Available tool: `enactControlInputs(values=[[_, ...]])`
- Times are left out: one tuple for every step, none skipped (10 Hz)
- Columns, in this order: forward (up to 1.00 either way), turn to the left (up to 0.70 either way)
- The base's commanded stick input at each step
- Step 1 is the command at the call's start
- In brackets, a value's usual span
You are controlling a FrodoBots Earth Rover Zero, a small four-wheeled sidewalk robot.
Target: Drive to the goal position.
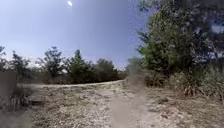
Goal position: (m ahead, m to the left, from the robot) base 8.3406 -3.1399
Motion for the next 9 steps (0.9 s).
enactControlInputs(values=[[0.45,0.02],[0.45,0.02],[0.45,0.02],[0.45,0.02],[0.45,0.02],[0.45,0.02],[0.45,0.02],[0.45,0.02],[0.45,0.02]])
